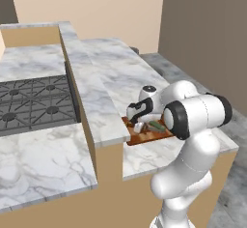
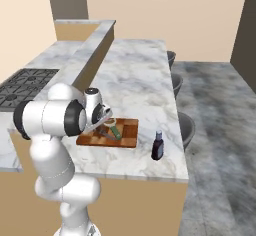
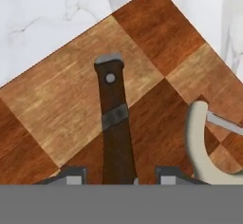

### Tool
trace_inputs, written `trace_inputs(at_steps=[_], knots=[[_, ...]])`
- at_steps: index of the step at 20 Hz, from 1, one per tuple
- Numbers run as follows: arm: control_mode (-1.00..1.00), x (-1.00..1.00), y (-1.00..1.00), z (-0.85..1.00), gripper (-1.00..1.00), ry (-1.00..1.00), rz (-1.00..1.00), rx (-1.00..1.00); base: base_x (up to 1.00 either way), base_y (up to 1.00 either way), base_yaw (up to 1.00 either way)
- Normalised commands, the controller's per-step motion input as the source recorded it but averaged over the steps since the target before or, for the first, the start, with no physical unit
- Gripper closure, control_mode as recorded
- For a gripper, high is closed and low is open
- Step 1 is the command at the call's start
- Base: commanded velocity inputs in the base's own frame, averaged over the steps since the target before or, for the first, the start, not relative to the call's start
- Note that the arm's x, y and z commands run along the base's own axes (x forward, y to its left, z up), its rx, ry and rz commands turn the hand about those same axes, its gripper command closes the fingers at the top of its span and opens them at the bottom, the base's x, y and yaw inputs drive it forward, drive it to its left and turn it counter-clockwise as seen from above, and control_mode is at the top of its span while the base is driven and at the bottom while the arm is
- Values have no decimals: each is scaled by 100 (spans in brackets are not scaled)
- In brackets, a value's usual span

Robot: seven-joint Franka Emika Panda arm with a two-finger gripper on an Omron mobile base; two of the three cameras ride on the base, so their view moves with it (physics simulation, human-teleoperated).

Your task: Open the drawer on the right and place the cutting tools on the cutting board.

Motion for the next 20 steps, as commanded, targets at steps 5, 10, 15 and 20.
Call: trace_inputs(at_steps=[5, 10, 15, 20], knots=[[-100, -16, 2, 63, -100, -7, 0, 0, 0, 0, 0], [-100, -99, -25, 52, -100, -7, -1, 4, 0, 0, 0], [-100, -100, -94, 7, -100, -13, 0, 18, 0, 0, 0], [-100, -100, -100, 0, -100, -34, -4, 18, 0, 0, 0]])
